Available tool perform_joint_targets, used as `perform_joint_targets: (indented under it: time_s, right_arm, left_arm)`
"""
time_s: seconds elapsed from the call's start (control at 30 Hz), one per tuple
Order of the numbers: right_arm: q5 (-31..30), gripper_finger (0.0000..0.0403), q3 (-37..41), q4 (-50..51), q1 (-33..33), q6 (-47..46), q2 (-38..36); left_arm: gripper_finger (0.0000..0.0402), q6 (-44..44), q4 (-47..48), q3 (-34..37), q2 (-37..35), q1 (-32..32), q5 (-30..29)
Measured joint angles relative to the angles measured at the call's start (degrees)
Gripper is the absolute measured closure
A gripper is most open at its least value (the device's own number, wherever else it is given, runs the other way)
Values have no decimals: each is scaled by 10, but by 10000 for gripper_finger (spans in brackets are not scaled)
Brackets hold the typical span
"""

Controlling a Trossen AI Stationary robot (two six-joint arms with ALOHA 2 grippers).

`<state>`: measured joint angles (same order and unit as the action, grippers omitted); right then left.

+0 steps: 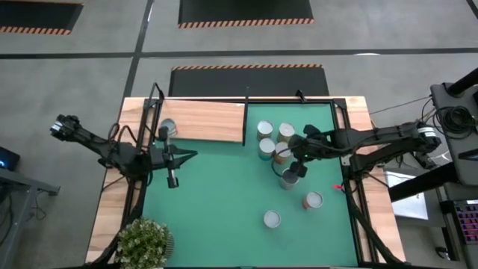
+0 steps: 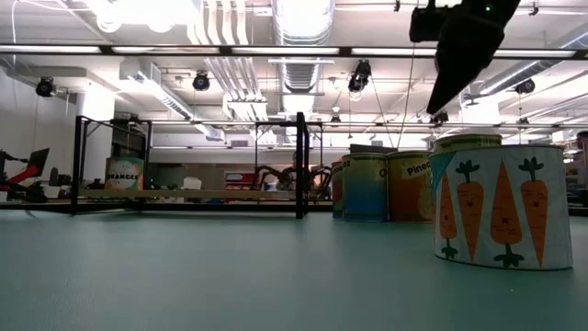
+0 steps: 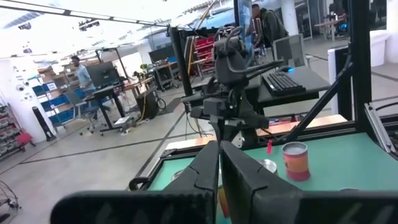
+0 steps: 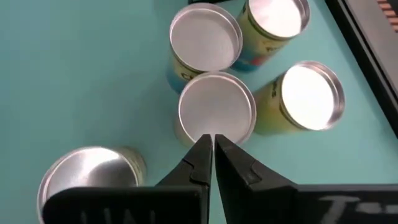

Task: Pick and place cans onto a shelf
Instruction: Put the canned pineapple on the shelf

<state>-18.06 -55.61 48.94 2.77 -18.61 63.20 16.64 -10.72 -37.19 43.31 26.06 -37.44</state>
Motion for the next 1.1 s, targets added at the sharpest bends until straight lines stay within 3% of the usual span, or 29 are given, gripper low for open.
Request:
perform_joint_targets:
  time_s: [0.2, 0.53, 0.73, 0.9, 1.1]
  right_arm:
    - [2, 347, 28, -50, -11, -16, -13]
    - [0, 157, 90, -150, -38, 52, -16]
    - [0, 76, 161, -237, -43, 86, -27]
    - [0, 38, 199, -273, -43, 76, -46]
    - [-6, 34, 235, -309, -52, 52, -55]
  left_arm:
    - [402, 4, 3, -6, 14, 0, 0]
    - [402, 6, 4, -18, 22, 1, 3]
    - [402, 4, 5, -18, 22, 1, 5]
    - [402, 6, 6, -18, 24, 1, 5]
    - [402, 7, 6, -18, 24, 1, 5]
